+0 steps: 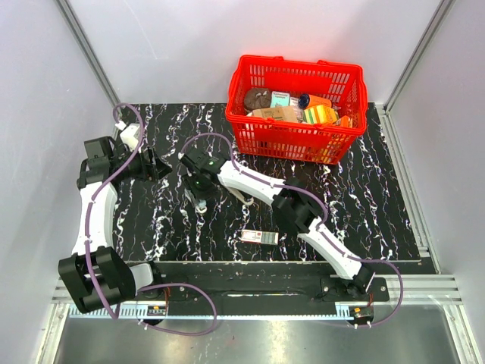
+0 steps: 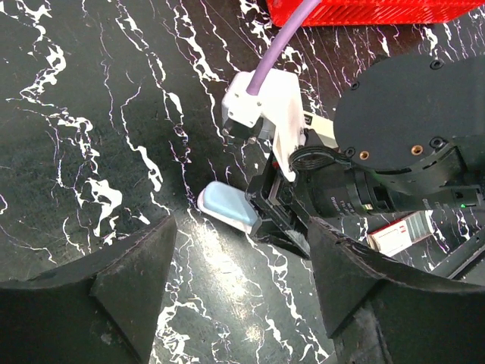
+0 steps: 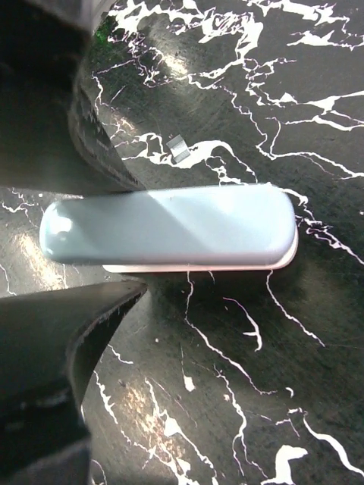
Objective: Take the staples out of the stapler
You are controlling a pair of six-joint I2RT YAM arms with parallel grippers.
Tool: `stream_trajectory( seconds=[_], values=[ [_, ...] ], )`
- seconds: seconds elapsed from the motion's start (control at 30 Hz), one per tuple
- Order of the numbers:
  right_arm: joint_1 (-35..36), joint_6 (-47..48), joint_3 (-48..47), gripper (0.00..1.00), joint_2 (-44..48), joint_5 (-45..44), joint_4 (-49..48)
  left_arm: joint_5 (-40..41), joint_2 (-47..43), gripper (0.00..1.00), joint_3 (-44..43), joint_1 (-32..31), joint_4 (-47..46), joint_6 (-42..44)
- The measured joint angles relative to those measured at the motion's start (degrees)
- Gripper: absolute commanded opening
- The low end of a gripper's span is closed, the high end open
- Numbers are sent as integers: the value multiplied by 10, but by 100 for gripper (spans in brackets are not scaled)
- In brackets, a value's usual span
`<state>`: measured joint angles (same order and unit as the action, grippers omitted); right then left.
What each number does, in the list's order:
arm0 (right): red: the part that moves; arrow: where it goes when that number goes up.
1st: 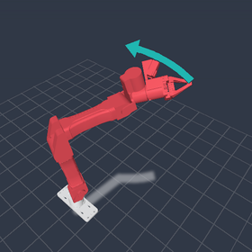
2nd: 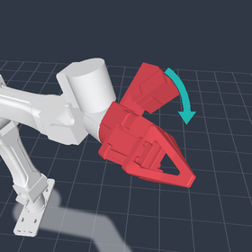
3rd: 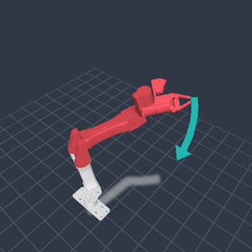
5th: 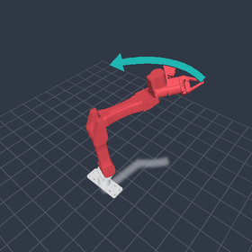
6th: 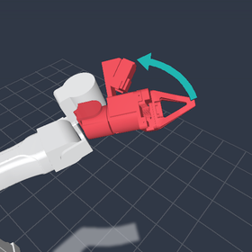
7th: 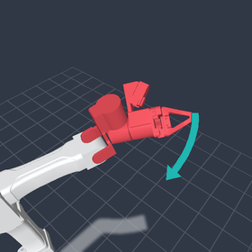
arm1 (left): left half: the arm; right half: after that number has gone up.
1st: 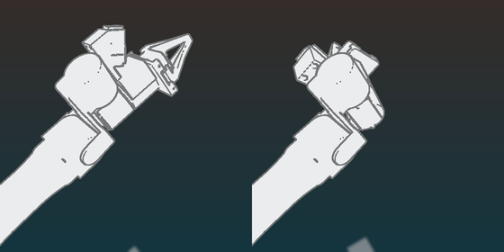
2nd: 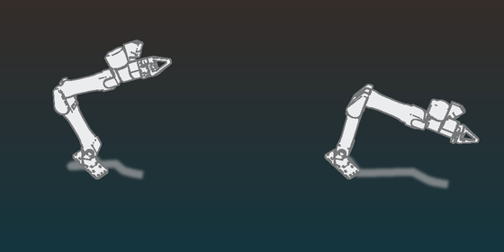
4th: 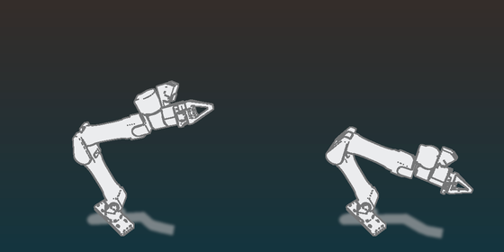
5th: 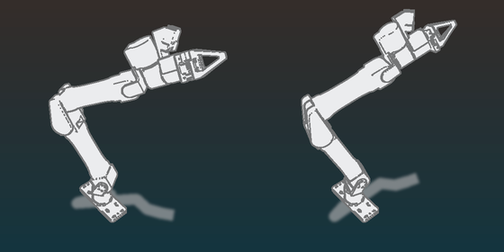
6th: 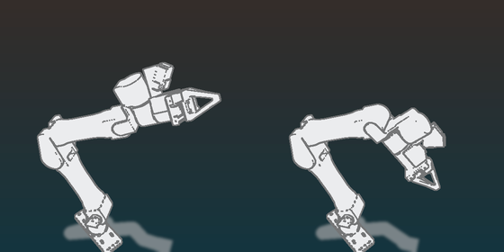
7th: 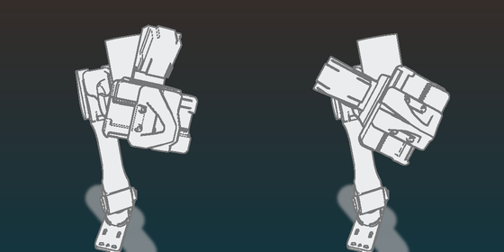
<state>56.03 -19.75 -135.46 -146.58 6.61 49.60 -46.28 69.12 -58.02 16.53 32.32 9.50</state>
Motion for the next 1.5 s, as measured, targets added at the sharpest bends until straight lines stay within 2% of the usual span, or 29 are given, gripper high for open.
stream_trajectory(
  seconds=[0.27,0.37,0.5,0.7,0.83,0.93,1.07,1.23,1.5],
  values=[
    [2,1,-3,81,-3,-1,16,11,15,75,0,0,-7,-6],
    [2,10,-3,94,-2,-5,20,15,16,84,0,0,-7,-8],
    [1,32,-1,99,16,-14,35,15,15,86,0,0,-7,-13],
    [-5,63,92,99,134,-30,25,15,15,86,-9,0,-2,-16],
    [-32,72,244,99,257,-31,-44,15,13,84,-12,0,-2,-16],
    [-65,79,318,99,304,-32,-80,19,13,84,-12,-8,2,-16],
    [-90,96,358,99,299,-56,-108,35,13,84,-12,-36,5,-16],
    [-85,115,378,97,273,-83,-122,49,13,84,-12,-64,6,-14],
    [-84,129,392,86,263,-107,-143,65,3,84,-11,-68,9,-1]
  ],
)
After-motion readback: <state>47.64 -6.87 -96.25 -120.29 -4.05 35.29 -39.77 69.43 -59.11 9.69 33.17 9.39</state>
